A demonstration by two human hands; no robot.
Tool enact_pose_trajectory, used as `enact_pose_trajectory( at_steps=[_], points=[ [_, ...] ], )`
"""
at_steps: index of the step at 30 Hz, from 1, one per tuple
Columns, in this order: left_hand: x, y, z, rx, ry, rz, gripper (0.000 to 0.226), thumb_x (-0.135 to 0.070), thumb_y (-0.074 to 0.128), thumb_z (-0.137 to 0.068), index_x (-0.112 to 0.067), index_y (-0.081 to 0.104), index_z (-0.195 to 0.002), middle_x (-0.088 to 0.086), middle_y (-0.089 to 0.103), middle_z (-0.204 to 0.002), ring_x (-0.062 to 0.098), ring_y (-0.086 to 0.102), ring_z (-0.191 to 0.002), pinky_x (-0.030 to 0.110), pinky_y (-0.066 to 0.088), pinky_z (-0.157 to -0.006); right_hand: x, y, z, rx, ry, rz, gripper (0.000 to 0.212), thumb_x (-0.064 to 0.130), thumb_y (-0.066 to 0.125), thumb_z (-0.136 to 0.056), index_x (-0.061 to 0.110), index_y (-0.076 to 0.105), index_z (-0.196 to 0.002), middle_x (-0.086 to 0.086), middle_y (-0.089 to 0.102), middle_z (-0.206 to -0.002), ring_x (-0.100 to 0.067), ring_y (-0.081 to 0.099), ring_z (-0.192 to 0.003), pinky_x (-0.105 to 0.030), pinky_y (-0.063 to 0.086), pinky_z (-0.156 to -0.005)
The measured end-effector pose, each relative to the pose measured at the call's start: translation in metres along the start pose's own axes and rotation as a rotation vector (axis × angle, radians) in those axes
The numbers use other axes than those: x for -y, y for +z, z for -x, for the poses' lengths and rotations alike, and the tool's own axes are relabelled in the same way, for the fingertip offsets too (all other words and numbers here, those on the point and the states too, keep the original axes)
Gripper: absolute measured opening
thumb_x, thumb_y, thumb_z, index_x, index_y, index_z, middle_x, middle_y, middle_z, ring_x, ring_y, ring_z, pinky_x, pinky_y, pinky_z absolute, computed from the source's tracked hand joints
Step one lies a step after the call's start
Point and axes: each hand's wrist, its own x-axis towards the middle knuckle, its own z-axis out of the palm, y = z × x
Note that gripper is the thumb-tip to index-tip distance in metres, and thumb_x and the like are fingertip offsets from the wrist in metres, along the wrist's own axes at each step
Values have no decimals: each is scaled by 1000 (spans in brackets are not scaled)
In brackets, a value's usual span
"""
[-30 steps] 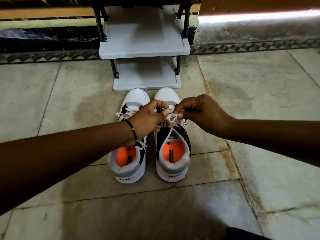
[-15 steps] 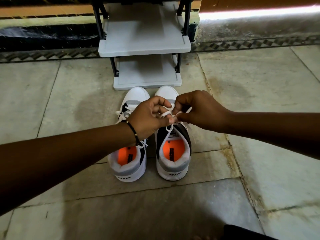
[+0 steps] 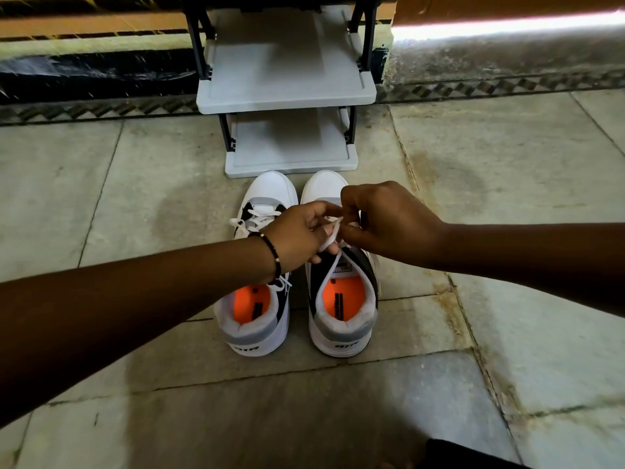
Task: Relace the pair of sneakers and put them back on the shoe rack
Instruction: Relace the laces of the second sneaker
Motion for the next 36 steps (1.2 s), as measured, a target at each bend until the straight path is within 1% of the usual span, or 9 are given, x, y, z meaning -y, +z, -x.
enact_pose_trajectory(
  at_steps=[3, 6, 9, 12, 14, 18, 23, 29, 36],
  points=[
    [2, -6, -1, -58, 31, -101, 15, -8, 47, -91, -17, 57, -98, -1, 64, -83, 2, 60, -70, 3, 43, -55, 2, -4, 1, 2, -13, 41, 8, 20, 62, -79, 12, 59, -77, -4, 64, -70, -23, 60, -63, -33, 47, -54],
    [6, -7, 2, -125, 130, -331, 15, -12, 50, -90, -11, 65, -93, 10, 70, -94, 17, 61, -82, 21, 47, -76, 0, -14, 4, 34, -18, 149, 10, 25, 60, -83, 16, 60, -80, -2, 61, -77, -21, 57, -74, -35, 48, -60],
    [5, -14, 8, -135, 281, -682, 17, -13, 47, -89, -14, 64, -93, 8, 69, -95, 24, 59, -90, 30, 41, -81, -3, -21, 11, 84, -43, 246, 15, 28, 55, -87, 20, 52, -75, 0, 56, -75, -18, 49, -78, -33, 42, -58],
    [7, -31, 8, -219, 466, -1170, 24, -12, 45, -81, -22, 64, -92, -2, 70, -89, 27, 59, -91, 42, 31, -87, -5, -24, 17, 218, -69, 361, 19, 32, 49, -91, 21, 47, -76, 4, 50, -66, -18, 50, -66, -27, 35, -51],
    [8, -42, 9, -267, 494, -1319, 22, -11, 48, -72, -26, 63, -78, -7, 70, -74, 26, 60, -83, 38, 21, -82, -9, -26, 19, 354, -54, 408, 23, 35, 40, -94, 20, 43, -76, 7, 41, -59, -13, 43, -50, -24, 30, -44],
    [18, -59, 9, -216, 480, -1479, 22, -14, 43, -64, -26, 61, -67, -9, 67, -67, 22, 62, -87, 35, 16, -81, -20, -22, 25, 554, -118, 600, 35, 35, 30, -96, 15, 58, -91, 7, 38, -57, -6, 36, -46, -21, 28, -44],
    [22, -67, 6, -131, 506, -1613, 23, -13, 43, -64, -28, 61, -65, -9, 65, -68, 23, 64, -92, 39, 16, -84, -22, -12, 35, 584, -129, 630, 37, 32, 29, -96, 13, 61, -98, -3, 60, -75, -17, 48, -59, -25, 38, -57],
    [22, -80, 5, -201, 519, -1737, 32, -21, 35, -69, -30, 66, -74, -7, 67, -69, 29, 64, -95, 39, 17, -86, -28, -12, 38, 574, -160, 628, 32, 32, 31, -96, 12, 56, -91, 8, 31, -56, -13, 37, -48, -18, 21, -44],
    [26, -79, 2, -157, 528, -1690, 18, -14, 57, -63, -27, 67, -70, -7, 67, -61, 32, 63, -98, 41, 15, -88, -29, -19, 34, 632, -151, 562, 27, 31, 34, -96, 19, 53, -82, 10, 32, -53, -4, 31, -43, -14, 19, -44]
  ],
)
